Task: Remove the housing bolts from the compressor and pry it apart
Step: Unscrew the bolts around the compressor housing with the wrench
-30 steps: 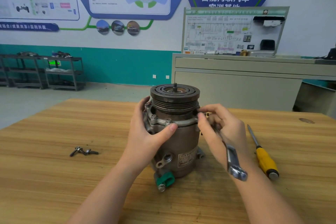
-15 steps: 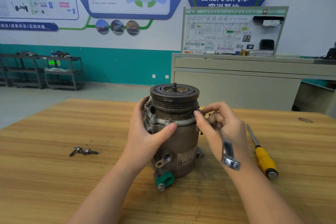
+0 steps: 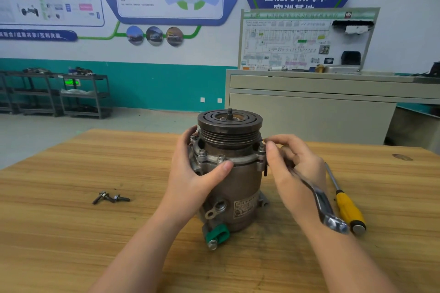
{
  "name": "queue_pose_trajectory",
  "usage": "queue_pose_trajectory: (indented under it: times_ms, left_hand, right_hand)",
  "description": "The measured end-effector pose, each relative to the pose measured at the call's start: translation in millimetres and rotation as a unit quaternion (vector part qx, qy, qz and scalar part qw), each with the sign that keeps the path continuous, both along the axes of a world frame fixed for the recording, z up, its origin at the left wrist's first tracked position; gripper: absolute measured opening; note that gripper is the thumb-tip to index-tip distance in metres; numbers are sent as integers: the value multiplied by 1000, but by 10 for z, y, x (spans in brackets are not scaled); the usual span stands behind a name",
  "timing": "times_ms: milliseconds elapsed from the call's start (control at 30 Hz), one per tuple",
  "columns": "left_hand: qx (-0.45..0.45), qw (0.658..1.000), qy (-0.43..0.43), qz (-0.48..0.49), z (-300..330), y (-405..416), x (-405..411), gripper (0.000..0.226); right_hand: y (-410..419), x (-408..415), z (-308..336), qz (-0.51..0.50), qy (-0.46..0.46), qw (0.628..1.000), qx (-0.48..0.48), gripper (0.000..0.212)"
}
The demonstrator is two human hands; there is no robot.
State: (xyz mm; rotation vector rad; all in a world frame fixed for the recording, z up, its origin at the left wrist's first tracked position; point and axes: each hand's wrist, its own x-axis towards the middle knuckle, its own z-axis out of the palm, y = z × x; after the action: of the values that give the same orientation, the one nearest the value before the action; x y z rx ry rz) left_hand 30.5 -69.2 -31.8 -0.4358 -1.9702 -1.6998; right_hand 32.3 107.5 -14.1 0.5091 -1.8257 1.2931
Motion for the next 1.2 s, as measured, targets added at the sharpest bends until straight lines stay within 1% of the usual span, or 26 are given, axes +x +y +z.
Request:
queue_pose_trajectory:
  times_ms: [100,167,300,400,500,567,667,800,867,1000,1067,1133,1200]
  left_hand:
    - [2,1000,1,0,-1,-1,-4,95]
    - [-1,1000,0,-1,-1,0,-4,95]
    - [-4,1000,1,1,-1,-5,-1,94]
    - [-4,1000,3,3,-2,-8,-1,89]
    - [-6,1000,2,0,3,-3,3,87]
    - [-4,1000,2,-3,3,-6,0,89]
    - [-1,1000,4,-2,-1,-6,-5,92]
    - [-2,1000,5,3,-3,1,8,84]
    - [-1,1000,4,4,-3,0,7,88]
    - [-3,1000,2,6,-5,-6,-3,93]
    - [-7,1000,0,8,-2,-1,-3,94]
    - [-7,1000,-2,7,-1,0,-5,95]
    - [-5,1000,0,8,-1,-2,-7,95]
  right_hand:
    - [4,-17,-15,2,-16,1000,13,17]
    - [-5,-23,-26,-2,-17,1000,17,14]
    - [2,-37,-29,15,-15,1000,-10,7]
    - [13,-46,-41,6,-24,1000,19,17]
    - [-16,-17,-37,7,-18,1000,23,13]
    - [-22,-9,-25,10,-21,1000,15,6]
    - [2,-22,-32,-1,-22,1000,22,17]
    - [-5,-13,-35,-3,-2,1000,25,16]
    - [-3,-11,-27,1,-3,1000,20,7]
    - [22,-30,-33,-5,-8,1000,21,16]
    - [22,-27,-28,6,-5,1000,10,13]
    - [27,-28,-23,16,-6,1000,1,5]
    - [40,-38,-26,8,-21,1000,8,9]
